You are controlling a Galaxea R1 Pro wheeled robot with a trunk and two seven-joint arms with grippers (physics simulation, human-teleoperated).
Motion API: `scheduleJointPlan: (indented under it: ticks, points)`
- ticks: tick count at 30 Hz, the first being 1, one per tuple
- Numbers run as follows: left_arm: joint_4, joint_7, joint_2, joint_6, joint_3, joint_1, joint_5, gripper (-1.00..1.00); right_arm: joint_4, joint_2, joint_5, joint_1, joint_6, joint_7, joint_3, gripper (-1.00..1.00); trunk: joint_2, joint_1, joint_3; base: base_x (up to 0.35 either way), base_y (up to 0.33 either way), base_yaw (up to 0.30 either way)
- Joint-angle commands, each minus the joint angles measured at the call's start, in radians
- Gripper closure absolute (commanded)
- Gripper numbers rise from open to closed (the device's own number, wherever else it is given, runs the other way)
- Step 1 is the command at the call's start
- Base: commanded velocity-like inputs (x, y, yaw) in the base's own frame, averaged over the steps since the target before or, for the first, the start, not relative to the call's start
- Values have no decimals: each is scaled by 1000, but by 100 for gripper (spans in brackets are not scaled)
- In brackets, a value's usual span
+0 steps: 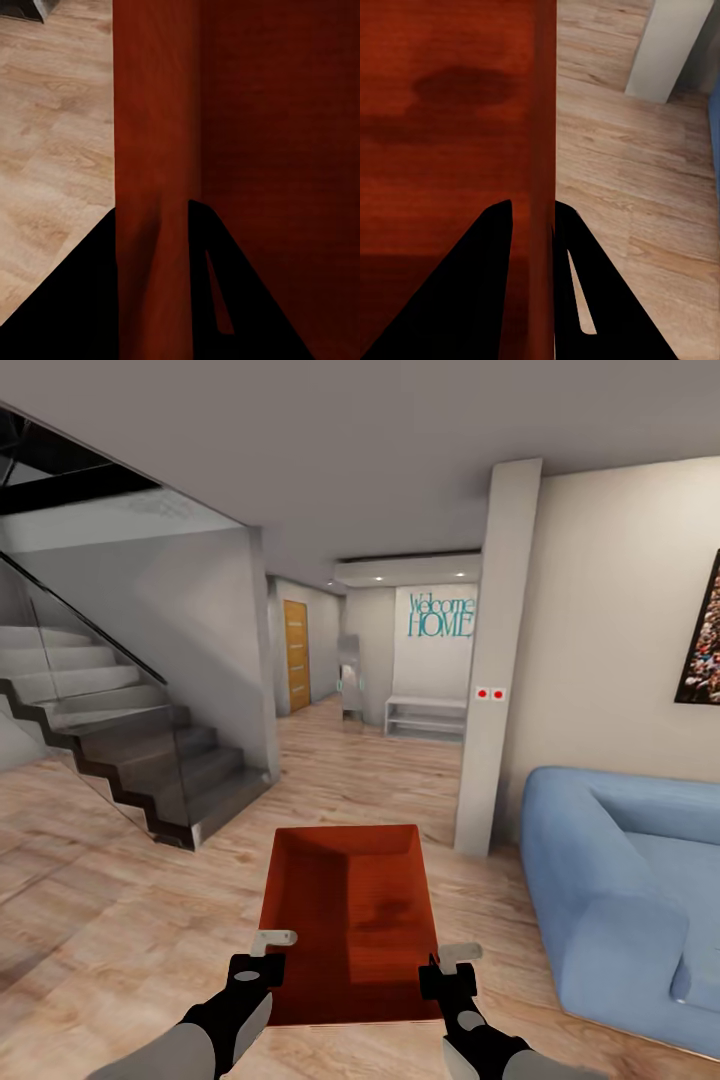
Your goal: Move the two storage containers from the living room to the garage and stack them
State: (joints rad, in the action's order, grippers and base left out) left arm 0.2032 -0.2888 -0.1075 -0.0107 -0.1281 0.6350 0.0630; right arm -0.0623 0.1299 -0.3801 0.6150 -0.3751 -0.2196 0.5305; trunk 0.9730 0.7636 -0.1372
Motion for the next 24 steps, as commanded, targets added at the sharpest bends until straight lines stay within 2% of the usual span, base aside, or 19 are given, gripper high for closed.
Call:
scheduleJointPlan:
  ticks: [1,24]
  points:
    - [8,13,-1,-2,28,2,54,100,-1,1,8,0,4,6,13,100,1,1,-2,321,0,0]
    - [10,13,-1,-1,28,2,54,100,-1,2,12,0,4,6,13,100,1,1,-2,321,0,0]
